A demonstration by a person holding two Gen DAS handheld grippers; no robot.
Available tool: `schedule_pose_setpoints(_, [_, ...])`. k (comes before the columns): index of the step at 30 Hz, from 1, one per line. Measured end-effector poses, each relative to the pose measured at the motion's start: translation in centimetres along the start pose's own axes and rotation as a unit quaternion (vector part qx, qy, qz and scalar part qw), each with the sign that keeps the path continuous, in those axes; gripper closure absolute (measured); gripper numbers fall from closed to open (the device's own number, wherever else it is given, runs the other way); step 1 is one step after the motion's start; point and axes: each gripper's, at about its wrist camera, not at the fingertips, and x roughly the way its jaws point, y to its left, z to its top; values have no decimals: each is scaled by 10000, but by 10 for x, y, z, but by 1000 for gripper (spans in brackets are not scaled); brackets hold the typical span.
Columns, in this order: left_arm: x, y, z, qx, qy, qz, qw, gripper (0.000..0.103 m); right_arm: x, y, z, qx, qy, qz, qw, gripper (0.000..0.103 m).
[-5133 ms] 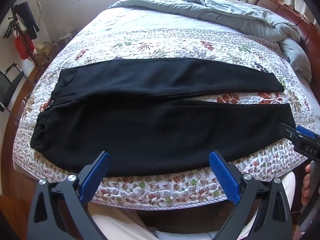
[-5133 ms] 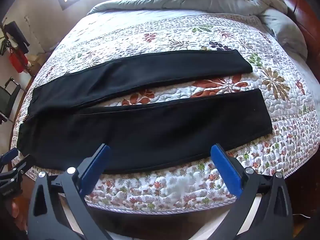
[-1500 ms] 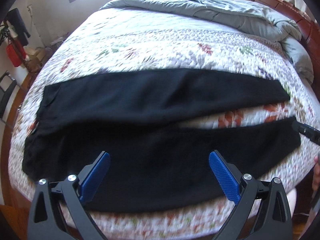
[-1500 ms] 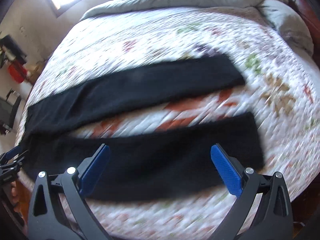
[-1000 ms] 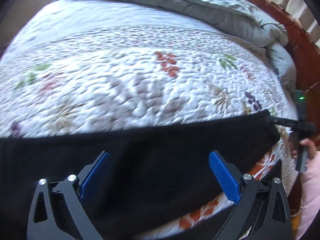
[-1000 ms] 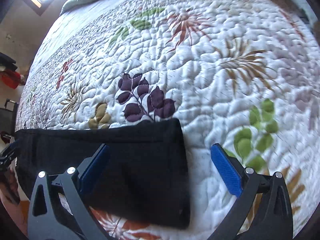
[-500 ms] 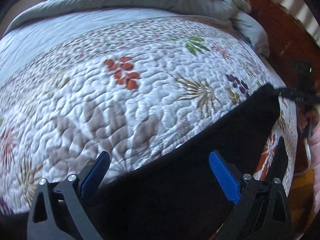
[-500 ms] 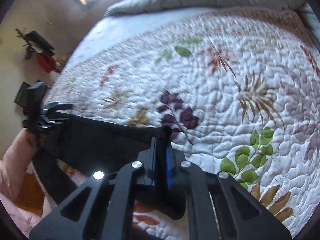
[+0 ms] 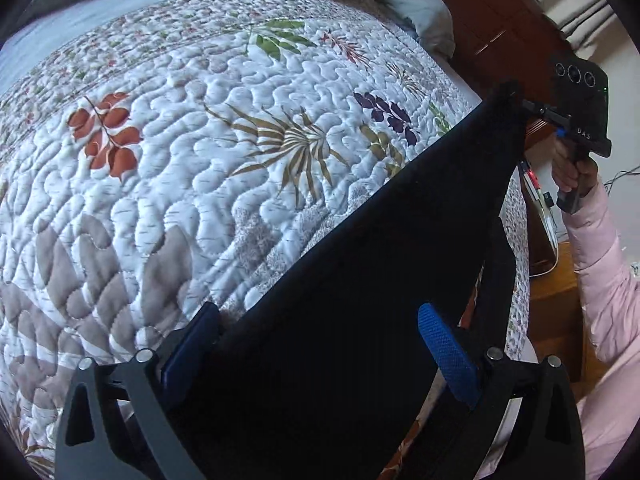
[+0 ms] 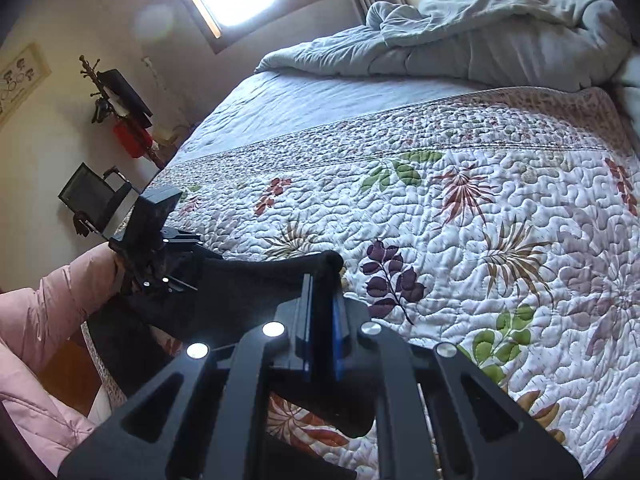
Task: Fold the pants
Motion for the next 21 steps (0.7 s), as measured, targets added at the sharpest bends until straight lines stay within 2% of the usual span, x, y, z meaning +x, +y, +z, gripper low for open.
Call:
schedule_pose_setpoints(1, [-1,-1,-1,1,-36,79,10000,20,1,-1,0,23,8,-18,10000,96])
schedule_pose_setpoints(2, [-2,-2,-3,10,-13,138,9999,60,3,-3,-1,50,9,-25,10000,96])
schedule_pose_setpoints(3, [-2,0,-4,-18,40,232,9997,92,3,-4,-2,85,-8,-19,10000,96])
schedule_pose_setpoints(5, [-6,2,-10,-135,-24,304,9994,95,5,-6,-4,159,-34,-36,9999,96])
schedule_pose_setpoints(8, [-26,-16,-18,-117,-392,732,9965,97,9,-5,-9,178,-54,-244,9995,96])
schedule_pose_setpoints(10, [-44,-43,-26,-18,-716,1227,9899,97,8,-3,-14,164,-122,-400,9990,96])
schedule_pose_setpoints(13, [-71,-96,-49,220,-1168,1887,9748,97,0,7,-28,49,-314,-584,9978,96])
schedule_pose_setpoints(15, [-78,-134,-71,397,-1249,2259,9653,97,-6,18,-43,-60,-410,-673,9969,96])
schedule_pose_setpoints(17, [-75,-157,-90,516,-1253,2480,9592,97,-12,27,-63,-102,-448,-739,9962,96])
schedule_pose_setpoints(21, [-55,-184,-136,475,-1105,2496,9608,97,-23,43,-116,3,-443,-865,9953,96])
